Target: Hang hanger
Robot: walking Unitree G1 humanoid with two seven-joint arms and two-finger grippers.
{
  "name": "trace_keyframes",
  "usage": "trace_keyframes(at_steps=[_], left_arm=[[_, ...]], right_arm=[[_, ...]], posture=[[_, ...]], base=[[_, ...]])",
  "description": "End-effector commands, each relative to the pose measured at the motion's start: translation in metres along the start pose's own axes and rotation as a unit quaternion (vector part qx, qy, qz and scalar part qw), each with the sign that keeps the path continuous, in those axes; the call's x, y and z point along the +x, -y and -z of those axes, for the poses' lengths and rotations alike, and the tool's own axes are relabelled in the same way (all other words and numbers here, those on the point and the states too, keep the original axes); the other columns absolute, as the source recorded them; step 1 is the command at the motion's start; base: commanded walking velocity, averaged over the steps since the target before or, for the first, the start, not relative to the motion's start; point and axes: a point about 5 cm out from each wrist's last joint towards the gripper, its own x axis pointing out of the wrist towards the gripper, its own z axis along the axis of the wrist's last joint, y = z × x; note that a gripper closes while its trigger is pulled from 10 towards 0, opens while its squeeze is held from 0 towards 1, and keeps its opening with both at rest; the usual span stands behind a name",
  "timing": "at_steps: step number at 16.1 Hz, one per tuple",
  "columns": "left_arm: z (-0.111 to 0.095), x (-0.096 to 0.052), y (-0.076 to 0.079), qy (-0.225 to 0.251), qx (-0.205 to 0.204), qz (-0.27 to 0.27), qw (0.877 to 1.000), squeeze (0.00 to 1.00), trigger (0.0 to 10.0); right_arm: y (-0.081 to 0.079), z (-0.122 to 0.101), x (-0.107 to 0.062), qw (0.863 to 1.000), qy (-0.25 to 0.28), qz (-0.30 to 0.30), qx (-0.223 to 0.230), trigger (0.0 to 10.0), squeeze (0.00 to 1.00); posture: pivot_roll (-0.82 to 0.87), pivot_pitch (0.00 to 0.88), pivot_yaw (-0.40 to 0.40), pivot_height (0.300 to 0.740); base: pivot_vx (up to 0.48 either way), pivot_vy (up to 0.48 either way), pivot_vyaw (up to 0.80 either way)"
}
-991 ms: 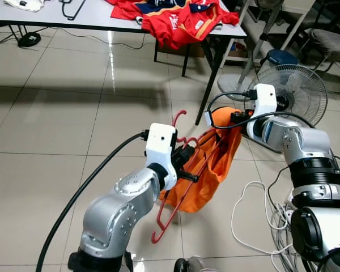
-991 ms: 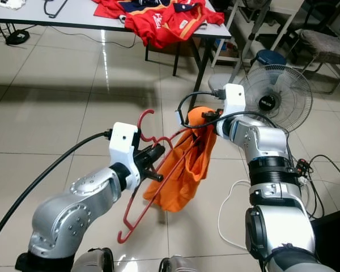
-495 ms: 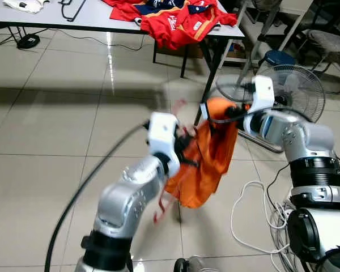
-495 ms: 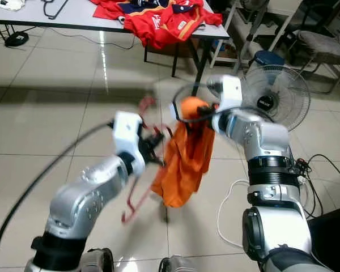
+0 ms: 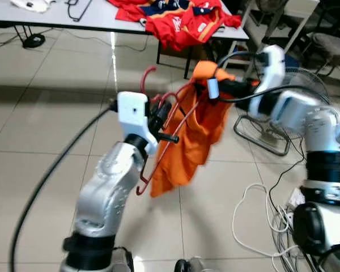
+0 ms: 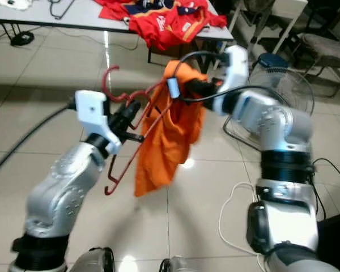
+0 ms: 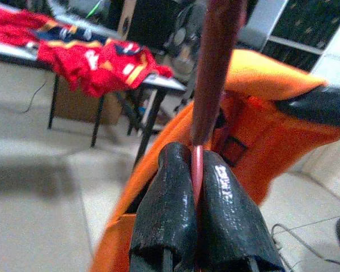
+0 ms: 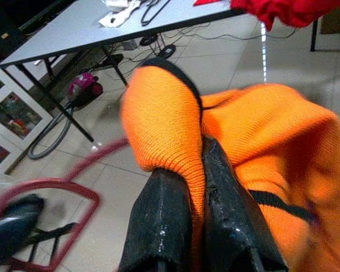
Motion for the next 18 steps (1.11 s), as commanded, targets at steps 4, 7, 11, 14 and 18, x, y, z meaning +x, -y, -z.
trace_keyframes(at_steps=[4, 7, 11, 14, 18], left_arm=[[-0.016, -0.017, 0.013, 0.042, 0.027, 0.081, 0.995, 0.00, 10.0], [-0.011, -0.021, 0.023, 0.018, 0.062, 0.124, 0.990, 0.00, 10.0], [0.003, -0.017, 0.019, -0.016, 0.103, 0.110, 0.988, 0.00, 10.0], [0.009, -0.017, 0.016, -0.037, 0.136, 0.108, 0.984, 0.00, 10.0], [0.011, -0.020, 0.025, -0.040, 0.121, 0.143, 0.981, 0.00, 10.0]], right_arm=[[0.014, -0.001, -0.014, 0.998, -0.015, 0.033, -0.054, 10.0, 0.00], [0.015, -0.006, -0.016, 0.994, -0.016, 0.042, -0.098, 10.0, 0.00], [0.009, -0.007, -0.015, 0.989, -0.030, 0.027, -0.140, 10.0, 0.00], [0.004, -0.004, -0.013, 0.988, -0.034, 0.014, -0.151, 10.0, 0.00], [0.007, 0.000, -0.013, 0.987, -0.037, 0.025, -0.157, 10.0, 0.00]], posture=[[-0.13, 0.071, -0.110, 0.740], [-0.13, 0.067, -0.104, 0.740], [-0.13, 0.063, -0.097, 0.740], [-0.13, 0.062, -0.093, 0.740], [-0.13, 0.060, -0.090, 0.740]], base=[[0.000, 0.000, 0.00], [0.000, 0.000, 0.00], [0.000, 0.000, 0.00], [0.000, 0.000, 0.00], [0.000, 0.000, 0.00]])
